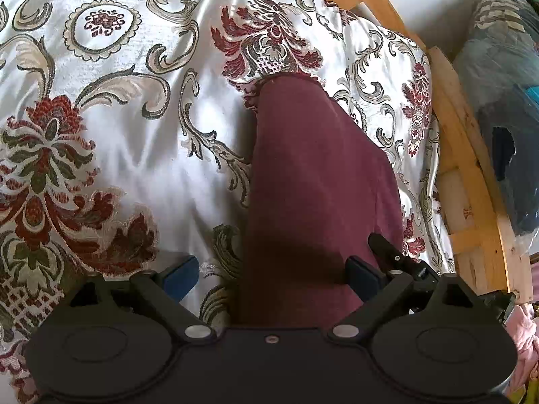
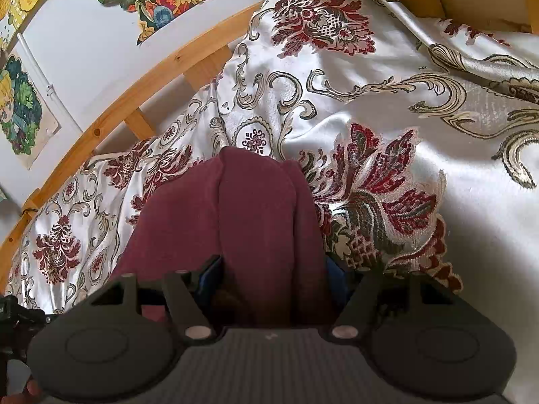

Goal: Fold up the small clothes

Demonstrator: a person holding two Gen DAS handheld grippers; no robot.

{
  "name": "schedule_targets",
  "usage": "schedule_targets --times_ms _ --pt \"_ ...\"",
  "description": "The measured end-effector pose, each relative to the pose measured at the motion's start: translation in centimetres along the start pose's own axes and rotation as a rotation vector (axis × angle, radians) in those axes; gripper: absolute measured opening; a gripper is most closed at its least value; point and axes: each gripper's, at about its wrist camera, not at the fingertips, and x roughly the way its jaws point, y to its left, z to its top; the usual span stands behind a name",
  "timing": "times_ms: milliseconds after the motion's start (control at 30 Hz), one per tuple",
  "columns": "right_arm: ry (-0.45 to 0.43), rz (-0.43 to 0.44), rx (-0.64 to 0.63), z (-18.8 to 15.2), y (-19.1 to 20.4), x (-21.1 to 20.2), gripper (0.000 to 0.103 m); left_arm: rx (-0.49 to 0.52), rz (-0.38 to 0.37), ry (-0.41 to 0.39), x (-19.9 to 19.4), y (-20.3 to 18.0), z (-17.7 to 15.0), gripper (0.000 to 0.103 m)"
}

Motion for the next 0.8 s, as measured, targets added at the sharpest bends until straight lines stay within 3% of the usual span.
schedule_targets --times_ms 100,267,500,600,667,800 --pt "0.001 0.000 0.001 0.0 0.0 0.0 0.070 0.035 0.021 0.005 0.3 -0.5 -0.1 0.092" --pt "0.006 -0.003 0.006 0.1 0.0 0.0 0.070 0.055 0.011 0.013 0.3 -1.0 -0.2 0.076" --pt "0.005 0.002 0.021 0.1 -0.1 -0.1 0.071 0.063 0.022 0.023 0.8 -1.2 -0.3 0.075" --pt "-0.002 0.018 0.040 0.2 -0.3 -0.3 0.076 0.072 0.027 0.028 1.0 -1.4 -0.3 0.071" --pt "-0.009 0.039 0.064 0.3 -0.5 -0.5 0.086 0.084 0.021 0.036 1.1 -1.6 -0.3 0.063" --pt "-0.013 0.062 0.067 0.3 -0.4 -0.5 0.091 0.114 0.046 0.039 1.3 -2.2 -0.4 0.061"
